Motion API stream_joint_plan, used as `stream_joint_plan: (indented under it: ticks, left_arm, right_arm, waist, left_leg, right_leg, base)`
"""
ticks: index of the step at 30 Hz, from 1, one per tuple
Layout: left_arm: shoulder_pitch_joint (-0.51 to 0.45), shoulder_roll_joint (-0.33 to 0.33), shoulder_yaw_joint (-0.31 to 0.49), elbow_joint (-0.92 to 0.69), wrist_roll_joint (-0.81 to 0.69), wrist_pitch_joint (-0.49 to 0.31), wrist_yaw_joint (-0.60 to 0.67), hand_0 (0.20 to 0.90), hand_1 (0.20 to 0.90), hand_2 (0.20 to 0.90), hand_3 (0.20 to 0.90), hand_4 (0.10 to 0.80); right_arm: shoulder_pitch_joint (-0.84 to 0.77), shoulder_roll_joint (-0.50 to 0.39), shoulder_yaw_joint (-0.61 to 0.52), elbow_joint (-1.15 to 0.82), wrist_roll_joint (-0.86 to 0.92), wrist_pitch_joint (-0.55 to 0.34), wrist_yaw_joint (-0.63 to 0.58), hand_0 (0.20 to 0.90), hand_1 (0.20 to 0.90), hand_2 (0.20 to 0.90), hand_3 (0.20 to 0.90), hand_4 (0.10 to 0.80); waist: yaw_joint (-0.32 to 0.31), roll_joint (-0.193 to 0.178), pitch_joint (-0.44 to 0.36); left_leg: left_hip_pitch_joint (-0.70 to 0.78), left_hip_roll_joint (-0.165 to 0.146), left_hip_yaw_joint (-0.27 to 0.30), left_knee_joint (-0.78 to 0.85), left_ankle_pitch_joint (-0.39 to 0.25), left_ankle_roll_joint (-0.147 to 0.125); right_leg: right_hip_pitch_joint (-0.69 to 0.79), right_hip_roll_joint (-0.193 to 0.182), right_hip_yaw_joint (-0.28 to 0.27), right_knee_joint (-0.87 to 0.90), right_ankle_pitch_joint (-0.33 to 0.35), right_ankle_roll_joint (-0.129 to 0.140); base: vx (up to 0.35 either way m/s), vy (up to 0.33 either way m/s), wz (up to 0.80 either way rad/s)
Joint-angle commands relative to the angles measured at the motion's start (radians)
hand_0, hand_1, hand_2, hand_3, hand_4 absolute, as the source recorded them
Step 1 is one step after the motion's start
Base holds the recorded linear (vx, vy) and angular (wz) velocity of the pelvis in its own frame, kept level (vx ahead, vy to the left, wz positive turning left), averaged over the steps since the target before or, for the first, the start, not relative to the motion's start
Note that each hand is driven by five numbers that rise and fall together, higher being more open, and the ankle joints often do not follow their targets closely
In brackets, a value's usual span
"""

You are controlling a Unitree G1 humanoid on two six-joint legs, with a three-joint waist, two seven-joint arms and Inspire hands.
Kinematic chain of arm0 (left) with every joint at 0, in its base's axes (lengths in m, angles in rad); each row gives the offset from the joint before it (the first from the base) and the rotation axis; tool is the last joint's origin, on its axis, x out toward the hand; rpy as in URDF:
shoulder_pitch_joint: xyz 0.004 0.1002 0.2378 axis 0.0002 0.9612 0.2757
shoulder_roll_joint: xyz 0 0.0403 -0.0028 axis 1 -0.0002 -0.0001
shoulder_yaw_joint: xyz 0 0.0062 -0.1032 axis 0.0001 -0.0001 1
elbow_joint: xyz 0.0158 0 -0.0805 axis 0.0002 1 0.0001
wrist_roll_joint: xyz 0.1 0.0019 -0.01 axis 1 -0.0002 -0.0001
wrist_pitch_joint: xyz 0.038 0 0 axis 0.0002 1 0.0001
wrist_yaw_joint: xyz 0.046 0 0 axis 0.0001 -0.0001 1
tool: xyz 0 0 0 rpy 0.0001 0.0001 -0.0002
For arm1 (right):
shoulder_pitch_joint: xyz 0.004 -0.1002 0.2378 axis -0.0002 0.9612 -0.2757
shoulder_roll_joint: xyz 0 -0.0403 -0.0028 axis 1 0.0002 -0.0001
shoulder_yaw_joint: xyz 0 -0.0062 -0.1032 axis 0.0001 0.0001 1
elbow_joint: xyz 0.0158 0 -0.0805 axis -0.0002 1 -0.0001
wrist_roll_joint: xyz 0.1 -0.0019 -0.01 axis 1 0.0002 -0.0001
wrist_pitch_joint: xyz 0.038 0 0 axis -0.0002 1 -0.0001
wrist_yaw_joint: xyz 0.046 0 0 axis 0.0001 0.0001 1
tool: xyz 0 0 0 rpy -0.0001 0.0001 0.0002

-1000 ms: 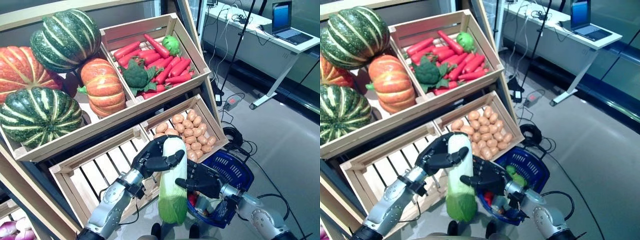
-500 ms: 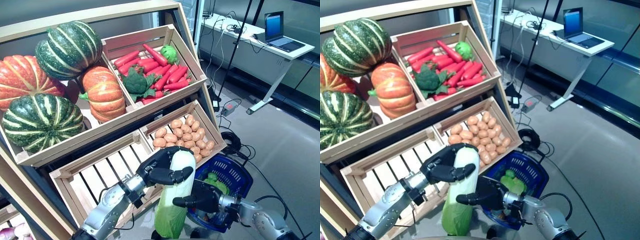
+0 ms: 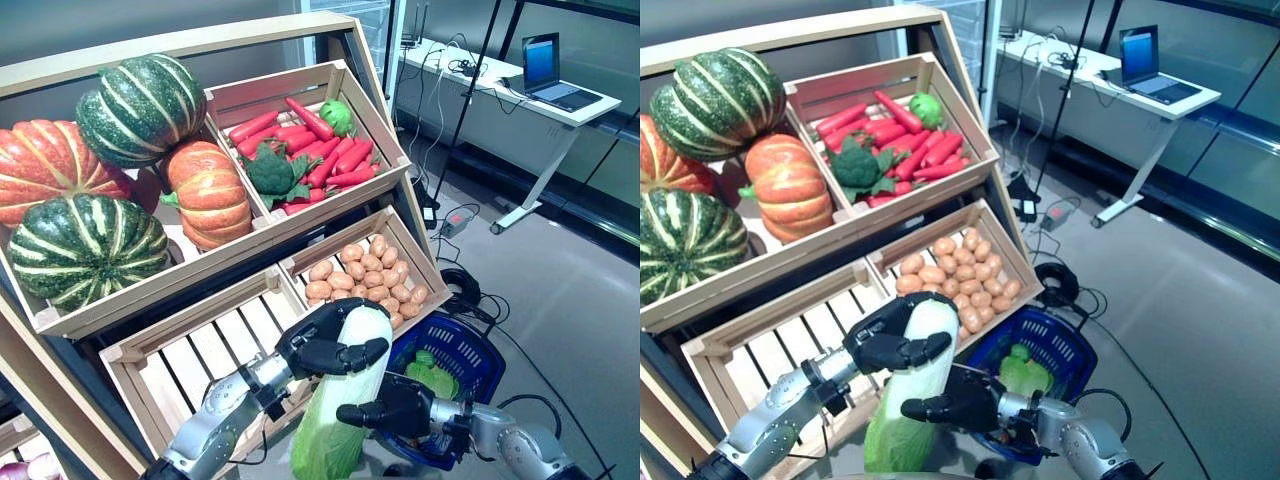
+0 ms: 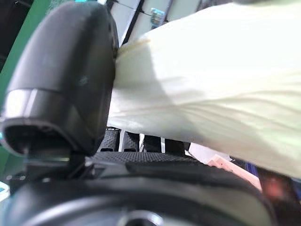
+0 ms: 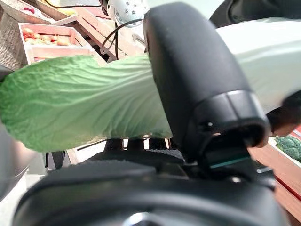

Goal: Put vegetables into the basket

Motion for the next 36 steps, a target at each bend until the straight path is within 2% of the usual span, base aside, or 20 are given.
stream_joint_plan:
  ticks: [1,7,11,12,13,14,18,19,20,22,23,27,32,34,36]
  left_arm:
    - [-0.123,-0.147,0.018,-0.190,-0.157,-0.139,-0.087,0.300,0.300,0.300,0.300,0.400]
    - [-0.118,-0.140,0.048,-0.190,-0.120,-0.180,-0.064,0.300,0.300,0.300,0.300,0.400]
    - [-0.123,-0.124,0.080,-0.191,0.003,-0.231,0.012,0.300,0.300,0.300,0.300,0.400]
    - [-0.124,-0.113,0.092,-0.190,0.027,-0.247,0.036,0.326,0.326,0.326,0.326,0.417]
    - [-0.124,-0.106,0.103,-0.188,0.072,-0.267,0.064,0.599,0.599,0.599,0.599,0.599]
    - [-0.124,-0.095,0.121,-0.188,0.104,-0.278,0.086,0.900,0.900,0.900,0.900,0.800]
    - [-0.120,-0.047,0.191,-0.183,0.331,-0.331,0.243,0.900,0.900,0.900,0.900,0.800]
    - [-0.120,-0.043,0.195,-0.182,0.340,-0.331,0.247,0.900,0.900,0.900,0.900,0.800]
    - [-0.116,-0.015,0.229,-0.173,0.441,-0.333,0.317,0.900,0.900,0.900,0.900,0.800]
    - [-0.104,0.007,0.263,-0.168,0.529,-0.317,0.375,0.900,0.900,0.900,0.900,0.800]
    - [-0.089,0.037,0.300,-0.158,0.621,-0.271,0.447,0.900,0.900,0.900,0.900,0.800]
    - [-0.028,0.096,0.411,-0.098,0.867,-0.172,0.638,0.900,0.900,0.900,0.900,0.800]
    - [0.057,0.132,0.555,-0.043,1.186,-0.073,0.793,0.900,0.900,0.900,0.900,0.800]
    - [0.076,0.155,0.577,-0.032,1.251,-0.037,0.813,0.900,0.900,0.900,0.900,0.800]
    - [0.102,0.170,0.602,-0.023,1.246,-0.005,0.794,0.900,0.900,0.900,0.900,0.800]
  right_arm:
    - [-0.019,0.055,0.071,0.017,0.007,0.005,0.004,0.300,0.300,0.300,0.300,0.400]
    - [-0.011,0.058,0.059,0.021,-0.013,0.015,0.001,0.300,0.300,0.300,0.300,0.400]
    - [-0.007,0.060,0.043,0.040,-0.014,0.011,-0.013,0.300,0.300,0.300,0.300,0.400]
    - [-0.004,0.057,0.035,0.040,-0.015,0.011,-0.015,0.300,0.300,0.300,0.300,0.400]
    - [-0.001,0.055,0.027,0.039,-0.017,0.010,-0.023,0.300,0.300,0.300,0.300,0.400]
    - [0.002,0.052,0.017,0.042,-0.020,0.010,-0.029,0.300,0.300,0.300,0.300,0.400]
    - [0.015,0.040,-0.021,0.055,-0.061,-0.012,-0.081,0.300,0.300,0.300,0.300,0.400]
    - [0.016,0.038,-0.023,0.057,-0.067,-0.016,-0.083,0.300,0.300,0.300,0.300,0.400]
    - [0.022,0.024,-0.049,0.068,-0.117,-0.045,-0.125,0.300,0.300,0.300,0.300,0.400]
    - [0.033,0.010,-0.073,0.071,-0.145,-0.079,-0.160,0.300,0.300,0.300,0.300,0.400]
    - [0.046,-0.002,-0.105,0.070,-0.189,-0.119,-0.217,0.300,0.300,0.300,0.300,0.400]
    - [0.075,-0.037,-0.193,0.040,-0.296,-0.239,-0.339,0.300,0.300,0.300,0.300,0.400]
    - [0.134,-0.022,-0.312,0.032,-0.399,-0.269,-0.474,0.300,0.300,0.300,0.300,0.400]
    - [0.150,-0.025,-0.344,0.035,-0.447,-0.264,-0.539,0.300,0.300,0.300,0.300,0.400]
    - [0.166,-0.031,-0.391,0.043,-0.474,-0.256,-0.629,0.300,0.300,0.300,0.300,0.400]
  waist:
    - [0.010,-0.030,-0.066]
    - [0.012,-0.030,-0.067]
    - [0.014,-0.030,-0.070]
    - [0.014,-0.030,-0.070]
    - [0.014,-0.030,-0.069]
    - [0.014,-0.029,-0.069]
    - [0.015,-0.029,-0.071]
    - [0.015,-0.029,-0.070]
    - [0.014,-0.028,-0.069]
    - [0.013,-0.027,-0.067]
    - [0.011,-0.027,-0.066]
    - [0.003,-0.025,-0.056]
    - [-0.005,-0.022,-0.042]
    - [-0.010,-0.021,-0.036]
    - [-0.016,-0.019,-0.029]
  left_leg:
    - [-0.008,-0.016,-0.046,0.001,-0.042,-0.009]
    - [-0.013,-0.015,-0.048,0.001,-0.039,-0.011]
    - [-0.016,-0.015,-0.052,0.001,-0.037,-0.013]
    - [-0.016,-0.015,-0.053,0.001,-0.036,-0.013]
    - [-0.016,-0.014,-0.052,0.001,-0.036,-0.014]
    - [-0.016,-0.014,-0.051,0.001,-0.036,-0.014]
    - [-0.017,-0.012,-0.052,0.001,-0.033,-0.017]
    - [-0.017,-0.012,-0.052,0.001,-0.033,-0.018]
    - [-0.019,-0.011,-0.051,0.001,-0.031,-0.019]
    - [-0.021,-0.010,-0.051,0.001,-0.029,-0.020]
    - [-0.023,-0.009,-0.049,0.001,-0.028,-0.021]
    - [-0.026,-0.008,-0.046,0.001,-0.028,-0.022]
    - [-0.028,-0.002,-0.037,0.001,-0.030,-0.026]
    - [-0.030,-0.002,-0.033,0.001,-0.031,-0.027]
    - [-0.034,-0.001,-0.028,0.001,-0.032,-0.028]
  right_leg:
    - [0.022,-0.071,-0.022,0.001,0.051,0.039]
    - [0.020,-0.073,-0.023,0.001,0.050,0.039]
    - [0.020,-0.073,-0.025,0.001,0.049,0.038]
    - [0.020,-0.073,-0.026,0.001,0.050,0.038]
    - [0.020,-0.073,-0.025,0.001,0.049,0.038]
    - [0.020,-0.073,-0.027,0.001,0.049,0.038]
    - [0.021,-0.074,-0.031,0.001,0.049,0.037]
    - [0.021,-0.074,-0.031,0.001,0.049,0.037]
    - [0.021,-0.075,-0.032,0.001,0.050,0.037]
    - [0.019,-0.076,-0.035,0.001,0.050,0.037]
    - [0.017,-0.076,-0.036,0.001,0.050,0.038]
    - [0.012,-0.073,-0.032,0.001,0.050,0.037]
    - [0.008,-0.072,-0.029,0.001,0.047,0.036]
    - [0.004,-0.072,-0.027,0.001,0.046,0.038]
    - [-0.003,-0.070,-0.024,0.001,0.046,0.040]
  base:
    - [0.000,0.000,0.00]
    - [0.000,0.000,0.00]
    - [0.000,0.000,0.00]
    - [0.000,0.000,0.00]
    - [0.000,0.000,0.00]
    - [0.000,0.000,0.00]
    - [0.000,0.000,0.00]
    - [0.000,0.000,0.00]
    - [0.000,0.000,0.00]
    - [0.000,0.000,0.00]
    - [0.000,0.000,0.00]
    - [-0.004,0.000,0.01]
    - [-0.004,0.001,-0.02]
    - [0.000,0.000,0.00]
    - [0.000,0.000,0.00]
